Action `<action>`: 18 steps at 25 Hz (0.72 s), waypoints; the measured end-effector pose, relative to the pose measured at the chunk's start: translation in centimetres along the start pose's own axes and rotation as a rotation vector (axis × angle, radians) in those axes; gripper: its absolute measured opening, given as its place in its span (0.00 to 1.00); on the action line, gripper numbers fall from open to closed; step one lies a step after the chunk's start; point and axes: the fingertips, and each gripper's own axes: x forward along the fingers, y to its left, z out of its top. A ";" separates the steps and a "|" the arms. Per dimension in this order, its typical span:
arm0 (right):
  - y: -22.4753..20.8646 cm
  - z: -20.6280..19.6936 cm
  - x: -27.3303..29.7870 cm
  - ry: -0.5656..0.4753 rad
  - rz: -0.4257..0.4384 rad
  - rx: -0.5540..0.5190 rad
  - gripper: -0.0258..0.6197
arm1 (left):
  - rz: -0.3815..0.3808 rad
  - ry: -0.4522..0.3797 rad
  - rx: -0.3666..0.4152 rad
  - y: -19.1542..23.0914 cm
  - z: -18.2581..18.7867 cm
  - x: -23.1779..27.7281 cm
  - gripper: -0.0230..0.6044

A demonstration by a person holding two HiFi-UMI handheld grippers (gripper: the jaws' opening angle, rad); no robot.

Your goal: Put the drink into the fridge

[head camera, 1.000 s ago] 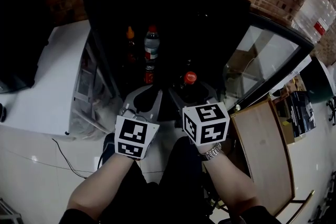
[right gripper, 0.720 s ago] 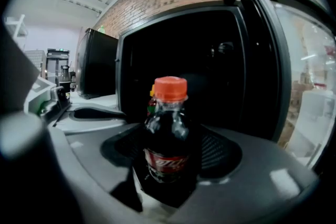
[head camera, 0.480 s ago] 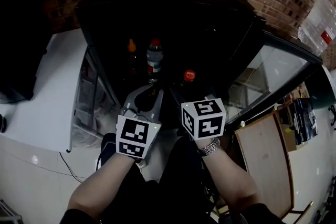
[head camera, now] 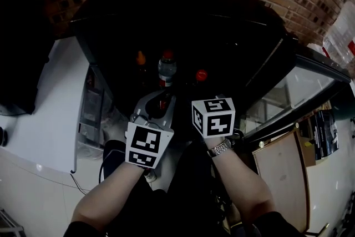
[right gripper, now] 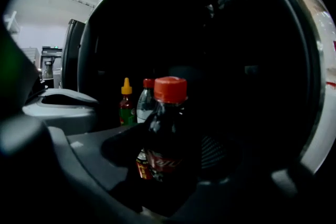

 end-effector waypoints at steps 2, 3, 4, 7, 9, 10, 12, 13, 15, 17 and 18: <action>-0.6 -0.1 1.0 0.008 -0.007 0.005 0.51 | 0.002 0.005 0.004 0.4 0.0 0.3 0.09; -0.8 -0.1 1.5 0.011 -0.010 0.007 0.51 | 0.003 0.007 0.005 0.6 -0.1 0.4 0.09; -1.1 -0.1 1.9 0.014 -0.013 0.009 0.51 | 0.005 0.009 0.006 0.8 -0.1 0.6 0.09; -1.7 -0.1 3.2 0.019 -0.022 0.011 0.51 | 0.009 0.014 0.007 1.5 -0.3 1.1 0.09; -2.1 -0.2 3.9 0.025 -0.026 0.013 0.51 | 0.007 0.020 0.007 1.7 -0.5 1.4 0.09; -2.2 -0.2 4.2 0.025 -0.027 0.015 0.51 | 0.005 0.023 0.006 1.7 -0.6 1.5 0.09; -2.5 0.1 4.7 0.023 -0.028 0.016 0.51 | 0.002 0.024 0.008 2.0 -0.6 1.9 0.09; -2.6 0.2 4.9 0.024 -0.028 0.017 0.51 | 0.000 0.024 0.008 2.0 -0.6 2.0 0.09; -2.6 0.2 5.3 0.027 -0.025 0.019 0.51 | -0.001 0.024 0.007 2.2 -0.6 2.2 0.09; -2.6 0.4 5.7 0.029 -0.022 0.019 0.51 | -0.001 0.022 0.007 2.5 -0.5 2.4 0.09; -2.6 0.4 5.8 0.031 -0.019 0.018 0.51 | -0.002 0.022 0.008 2.5 -0.5 2.5 0.09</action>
